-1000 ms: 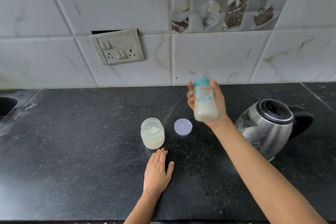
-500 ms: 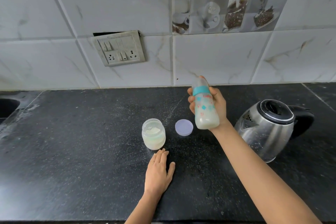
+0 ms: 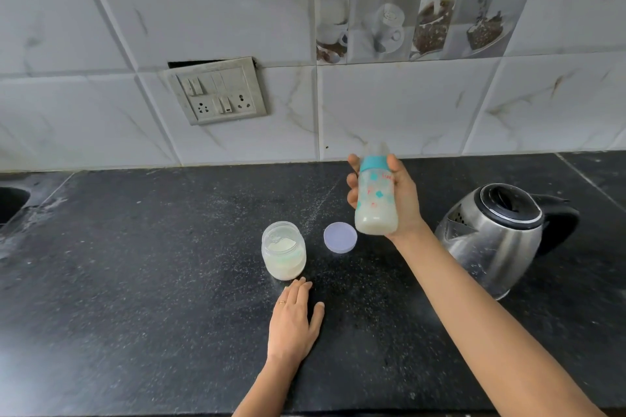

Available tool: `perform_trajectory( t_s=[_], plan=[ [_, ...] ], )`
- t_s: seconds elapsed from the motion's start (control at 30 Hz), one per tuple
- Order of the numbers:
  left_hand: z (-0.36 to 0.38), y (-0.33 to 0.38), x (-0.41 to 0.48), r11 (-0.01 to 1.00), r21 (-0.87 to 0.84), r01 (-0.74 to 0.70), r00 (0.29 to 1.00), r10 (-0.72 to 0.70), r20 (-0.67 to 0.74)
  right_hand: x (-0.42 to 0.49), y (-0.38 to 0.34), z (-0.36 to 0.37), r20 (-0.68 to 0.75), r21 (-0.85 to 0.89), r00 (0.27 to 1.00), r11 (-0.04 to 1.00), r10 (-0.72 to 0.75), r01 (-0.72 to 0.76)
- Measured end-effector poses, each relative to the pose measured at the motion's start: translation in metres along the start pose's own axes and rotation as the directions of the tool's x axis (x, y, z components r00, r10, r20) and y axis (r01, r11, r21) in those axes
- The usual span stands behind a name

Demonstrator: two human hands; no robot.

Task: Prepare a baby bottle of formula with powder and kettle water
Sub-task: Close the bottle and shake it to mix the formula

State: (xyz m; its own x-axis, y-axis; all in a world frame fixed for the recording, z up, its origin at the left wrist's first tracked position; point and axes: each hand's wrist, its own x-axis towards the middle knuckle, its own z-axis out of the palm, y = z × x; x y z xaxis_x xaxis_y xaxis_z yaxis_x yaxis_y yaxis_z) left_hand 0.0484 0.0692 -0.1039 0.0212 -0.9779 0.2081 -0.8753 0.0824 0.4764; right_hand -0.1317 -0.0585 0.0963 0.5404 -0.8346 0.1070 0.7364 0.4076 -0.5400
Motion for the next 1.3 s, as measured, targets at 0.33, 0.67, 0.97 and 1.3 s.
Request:
perform_trajectory(
  t_s=[0.33,0.67,0.97,1.3],
  plan=[
    [0.0,0.0,0.0,1.0,-0.002,0.01,1.0,-0.01,0.018,0.003,0.001,0.002,-0.177,-0.055,0.983,0.997,-0.057,0.048],
    [-0.001,0.0,0.0,1.0,-0.005,0.006,1.0,-0.006,0.023,0.0,-0.002,0.003,-0.145,-0.261,0.988,0.965,-0.049,0.01],
    [-0.003,0.001,-0.001,1.0,-0.006,0.003,1.0,-0.003,0.015,0.003,0.002,0.003,-0.095,0.029,0.991,0.995,0.098,-0.096],
    [-0.002,0.001,0.0,1.0,-0.001,-0.004,1.0,0.004,0.015,0.01,-0.007,0.012,-0.127,0.167,0.992,0.986,0.001,0.021]
  ],
)
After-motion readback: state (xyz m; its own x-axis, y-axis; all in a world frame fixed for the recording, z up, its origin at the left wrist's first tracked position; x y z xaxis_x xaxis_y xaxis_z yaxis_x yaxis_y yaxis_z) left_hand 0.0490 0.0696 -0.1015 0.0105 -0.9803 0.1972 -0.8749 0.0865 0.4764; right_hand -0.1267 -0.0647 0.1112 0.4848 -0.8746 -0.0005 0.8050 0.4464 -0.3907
